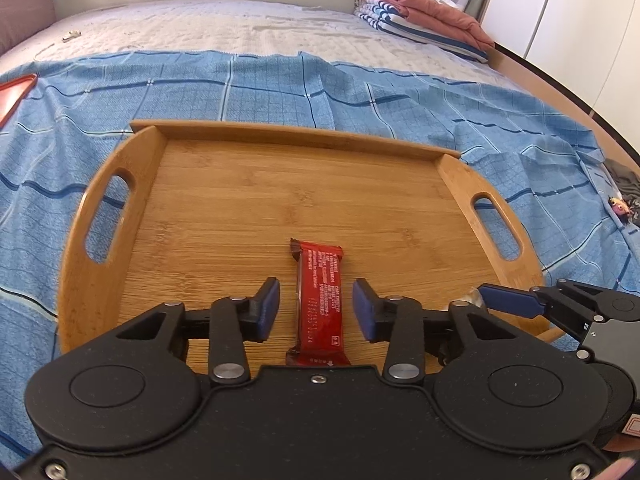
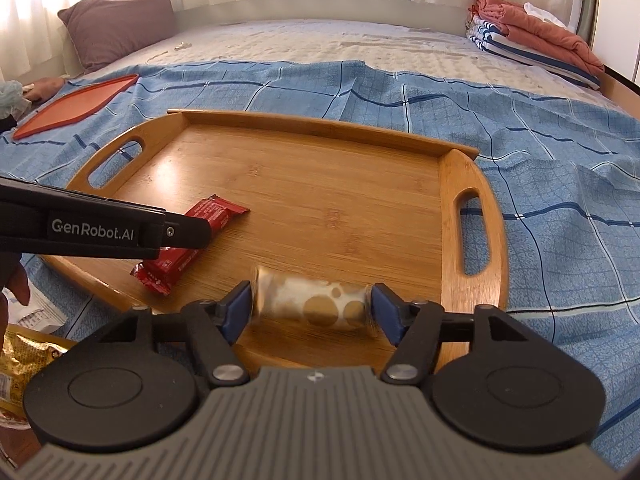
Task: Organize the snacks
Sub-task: 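Carry the red bar and cream roll onto the wooden tray with both grippers, then open both grippers to release the snacks on the tray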
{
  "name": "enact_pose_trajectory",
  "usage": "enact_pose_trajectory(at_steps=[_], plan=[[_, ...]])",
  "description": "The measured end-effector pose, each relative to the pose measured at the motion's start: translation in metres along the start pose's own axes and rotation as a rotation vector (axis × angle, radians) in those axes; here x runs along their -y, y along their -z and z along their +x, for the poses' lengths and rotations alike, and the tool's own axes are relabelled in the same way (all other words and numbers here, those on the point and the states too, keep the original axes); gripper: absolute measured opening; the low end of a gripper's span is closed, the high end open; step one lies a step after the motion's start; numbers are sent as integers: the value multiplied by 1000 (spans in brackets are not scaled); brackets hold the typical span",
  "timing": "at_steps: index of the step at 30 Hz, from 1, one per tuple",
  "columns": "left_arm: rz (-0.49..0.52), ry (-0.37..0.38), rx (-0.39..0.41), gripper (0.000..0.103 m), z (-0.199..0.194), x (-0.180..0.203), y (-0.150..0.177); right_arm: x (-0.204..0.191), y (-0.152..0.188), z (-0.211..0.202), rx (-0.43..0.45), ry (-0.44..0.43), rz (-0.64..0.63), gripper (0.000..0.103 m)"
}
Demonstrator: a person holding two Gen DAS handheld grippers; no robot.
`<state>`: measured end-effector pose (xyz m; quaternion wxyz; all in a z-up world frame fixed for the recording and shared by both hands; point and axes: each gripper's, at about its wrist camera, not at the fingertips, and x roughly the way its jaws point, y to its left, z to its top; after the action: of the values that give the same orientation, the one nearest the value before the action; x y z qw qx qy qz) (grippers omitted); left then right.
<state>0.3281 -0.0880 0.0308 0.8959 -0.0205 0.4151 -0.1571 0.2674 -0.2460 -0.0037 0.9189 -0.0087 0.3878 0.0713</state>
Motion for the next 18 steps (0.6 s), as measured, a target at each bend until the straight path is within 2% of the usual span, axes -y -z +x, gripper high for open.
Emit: enact_pose_trajectory(at_steps=[5, 12, 15, 18], plan=[[-8, -2, 9, 45, -11, -5, 0, 1, -1, -7, 20, -5, 13, 83], [15, 12, 77, 86, -46, -9, 6, 3, 0, -29, 54, 4, 24, 94], [32, 25, 106, 90, -65, -10, 12, 3, 5, -41, 63, 19, 20, 102], [48, 25, 134, 93, -85, -10, 21, 2, 14, -56, 81, 31, 10, 103]])
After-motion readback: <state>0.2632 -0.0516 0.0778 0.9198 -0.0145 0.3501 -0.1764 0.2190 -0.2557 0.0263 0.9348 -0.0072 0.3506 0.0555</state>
